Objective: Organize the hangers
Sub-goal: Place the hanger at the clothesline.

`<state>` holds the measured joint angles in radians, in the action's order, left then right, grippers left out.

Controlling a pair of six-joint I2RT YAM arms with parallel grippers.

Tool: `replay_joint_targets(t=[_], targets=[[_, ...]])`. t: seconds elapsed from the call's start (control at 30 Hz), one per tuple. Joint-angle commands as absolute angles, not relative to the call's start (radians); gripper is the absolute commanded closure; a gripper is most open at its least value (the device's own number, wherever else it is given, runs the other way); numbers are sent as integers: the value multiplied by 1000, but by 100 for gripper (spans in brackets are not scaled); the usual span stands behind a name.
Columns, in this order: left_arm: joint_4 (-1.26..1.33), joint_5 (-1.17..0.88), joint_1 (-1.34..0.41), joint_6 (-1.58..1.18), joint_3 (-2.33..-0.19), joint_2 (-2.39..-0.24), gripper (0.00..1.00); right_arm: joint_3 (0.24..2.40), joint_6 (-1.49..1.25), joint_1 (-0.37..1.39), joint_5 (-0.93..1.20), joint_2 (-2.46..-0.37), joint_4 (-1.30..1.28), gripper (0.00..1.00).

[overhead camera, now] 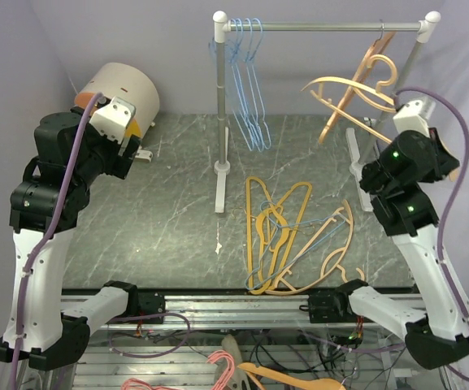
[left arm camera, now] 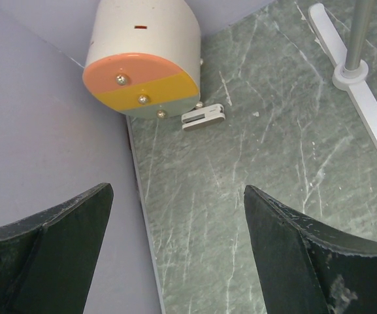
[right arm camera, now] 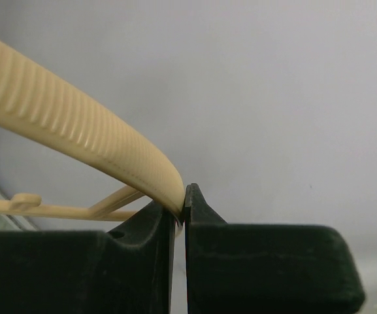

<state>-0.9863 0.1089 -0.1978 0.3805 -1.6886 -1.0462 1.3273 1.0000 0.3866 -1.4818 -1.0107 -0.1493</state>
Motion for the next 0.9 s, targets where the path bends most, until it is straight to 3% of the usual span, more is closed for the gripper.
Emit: replay_joint_targets(t=[0.0, 0.63, 0.7, 0.8, 0.87], targets=[[-999, 57, -187, 378, -1666, -1032, 8, 1321, 829, 355, -1494, -925, -305, 100], [-994, 4, -195, 364, -1654, -1035, 8, 1327, 585, 304, -1533, -802, -563, 100], [-992, 0, -195, 361, -1656, -1036, 8, 1292, 649, 304, -1560, -795, -456, 100], [-992, 0, -193, 359, -1659, -1044, 8, 1242, 883, 306, -1617, -808, -82, 100], [-991, 0, -193, 358, -1660, -1048, 8, 1256, 946, 320, -1630, -845, -45, 100]])
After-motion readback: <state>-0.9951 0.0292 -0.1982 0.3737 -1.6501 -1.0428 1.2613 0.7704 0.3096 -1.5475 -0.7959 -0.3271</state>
